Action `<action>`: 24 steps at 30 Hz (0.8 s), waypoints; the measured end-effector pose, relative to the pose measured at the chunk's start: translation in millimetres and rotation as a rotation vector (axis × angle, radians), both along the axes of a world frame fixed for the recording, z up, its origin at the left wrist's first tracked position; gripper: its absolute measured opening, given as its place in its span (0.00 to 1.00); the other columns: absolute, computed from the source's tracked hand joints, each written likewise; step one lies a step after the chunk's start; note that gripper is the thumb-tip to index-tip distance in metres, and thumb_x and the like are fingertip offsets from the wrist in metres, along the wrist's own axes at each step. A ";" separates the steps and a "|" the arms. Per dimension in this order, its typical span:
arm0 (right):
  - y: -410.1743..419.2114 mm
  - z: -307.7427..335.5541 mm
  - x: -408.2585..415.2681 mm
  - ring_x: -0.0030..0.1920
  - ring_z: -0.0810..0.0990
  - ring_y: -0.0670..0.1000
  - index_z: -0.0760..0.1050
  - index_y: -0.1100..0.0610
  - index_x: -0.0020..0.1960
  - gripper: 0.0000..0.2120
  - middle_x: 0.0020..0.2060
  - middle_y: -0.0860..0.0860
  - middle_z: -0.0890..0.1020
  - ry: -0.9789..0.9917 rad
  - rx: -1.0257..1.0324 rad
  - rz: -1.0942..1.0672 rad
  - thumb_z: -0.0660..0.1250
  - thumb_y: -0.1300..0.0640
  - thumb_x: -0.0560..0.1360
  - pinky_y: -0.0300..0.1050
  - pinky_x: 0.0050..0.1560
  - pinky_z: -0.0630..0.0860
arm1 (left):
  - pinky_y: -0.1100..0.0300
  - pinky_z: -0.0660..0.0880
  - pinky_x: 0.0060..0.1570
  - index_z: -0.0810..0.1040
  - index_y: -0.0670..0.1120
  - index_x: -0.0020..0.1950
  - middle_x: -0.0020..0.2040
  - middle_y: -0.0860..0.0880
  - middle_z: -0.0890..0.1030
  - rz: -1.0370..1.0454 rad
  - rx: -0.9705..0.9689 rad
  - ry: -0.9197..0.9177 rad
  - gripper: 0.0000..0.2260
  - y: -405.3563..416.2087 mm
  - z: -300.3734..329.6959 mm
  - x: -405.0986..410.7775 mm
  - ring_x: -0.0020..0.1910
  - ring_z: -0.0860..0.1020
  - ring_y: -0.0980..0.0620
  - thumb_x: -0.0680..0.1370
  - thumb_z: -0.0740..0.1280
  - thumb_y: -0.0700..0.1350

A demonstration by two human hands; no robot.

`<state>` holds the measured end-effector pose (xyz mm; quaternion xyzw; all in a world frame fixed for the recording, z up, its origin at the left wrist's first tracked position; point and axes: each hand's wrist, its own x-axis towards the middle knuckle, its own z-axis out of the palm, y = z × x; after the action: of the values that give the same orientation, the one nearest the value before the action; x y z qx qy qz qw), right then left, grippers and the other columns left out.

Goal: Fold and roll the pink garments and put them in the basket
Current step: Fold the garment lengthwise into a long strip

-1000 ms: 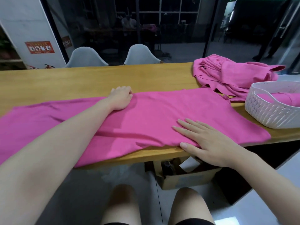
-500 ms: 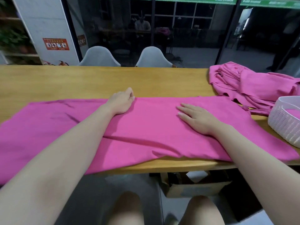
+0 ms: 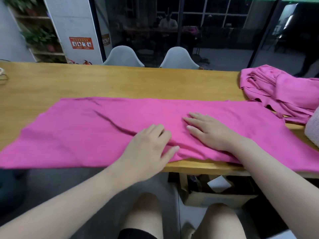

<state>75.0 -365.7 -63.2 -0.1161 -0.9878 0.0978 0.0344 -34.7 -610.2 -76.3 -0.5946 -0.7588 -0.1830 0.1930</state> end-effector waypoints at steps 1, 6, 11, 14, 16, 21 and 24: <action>-2.6 -3.6 -0.1 0.82 0.48 0.45 0.55 0.43 0.82 0.27 0.82 0.45 0.53 -0.039 -0.015 0.000 0.48 0.39 0.84 0.47 0.81 0.43 | 0.53 0.73 0.54 0.78 0.45 0.59 0.56 0.47 0.78 -0.013 -0.044 0.045 0.20 -8.8 -11.8 5.5 0.53 0.75 0.47 0.84 0.57 0.59; 3.6 -7.9 2.0 0.81 0.43 0.43 0.48 0.39 0.82 0.30 0.82 0.42 0.47 -0.121 0.010 -0.011 0.44 0.34 0.82 0.47 0.80 0.39 | 0.48 0.65 0.76 0.65 0.47 0.80 0.79 0.46 0.67 -0.003 -0.199 0.229 0.28 -29.5 -35.3 -1.8 0.77 0.67 0.45 0.85 0.48 0.61; 10.2 -11.0 9.7 0.81 0.44 0.43 0.47 0.37 0.82 0.38 0.82 0.43 0.48 -0.117 0.034 -0.019 0.41 0.24 0.75 0.49 0.81 0.42 | 0.48 0.69 0.73 0.71 0.45 0.77 0.75 0.48 0.73 -0.101 -0.038 0.233 0.21 -54.1 -51.0 -10.6 0.75 0.71 0.45 0.85 0.55 0.47; 8.8 -10.2 13.3 0.81 0.50 0.44 0.54 0.39 0.82 0.35 0.82 0.43 0.53 -0.037 0.013 -0.043 0.46 0.27 0.78 0.49 0.81 0.47 | 0.47 0.72 0.71 0.74 0.44 0.75 0.74 0.48 0.74 -0.124 0.034 0.247 0.19 -59.3 -54.3 -10.9 0.73 0.72 0.45 0.83 0.60 0.42; 2.4 -6.0 20.8 0.81 0.55 0.46 0.61 0.41 0.80 0.33 0.81 0.43 0.58 0.038 -0.002 -0.064 0.48 0.29 0.80 0.51 0.81 0.53 | 0.47 0.73 0.70 0.74 0.44 0.75 0.74 0.48 0.75 -0.138 0.043 0.282 0.19 -59.6 -55.3 -11.8 0.73 0.73 0.46 0.84 0.61 0.43; -13.0 -5.1 75.6 0.80 0.51 0.40 0.56 0.37 0.81 0.38 0.81 0.39 0.54 -0.029 0.008 0.049 0.46 0.21 0.75 0.47 0.81 0.50 | 0.49 0.72 0.71 0.72 0.44 0.76 0.74 0.48 0.74 -0.163 0.062 0.296 0.19 -65.8 -56.5 -18.1 0.73 0.73 0.47 0.84 0.62 0.43; -13.1 -12.9 110.8 0.80 0.44 0.39 0.46 0.36 0.82 0.40 0.81 0.38 0.48 -0.054 0.140 0.066 0.48 0.21 0.75 0.43 0.81 0.44 | 0.49 0.73 0.70 0.76 0.45 0.73 0.72 0.49 0.77 -0.167 0.119 0.260 0.19 -66.7 -58.2 -16.0 0.71 0.75 0.48 0.82 0.63 0.40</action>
<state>185.7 -378.7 -76.1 -0.0836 -0.9961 0.0262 0.0127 -50.6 -677.0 -134.5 -0.6618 -0.6631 -0.1647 0.3085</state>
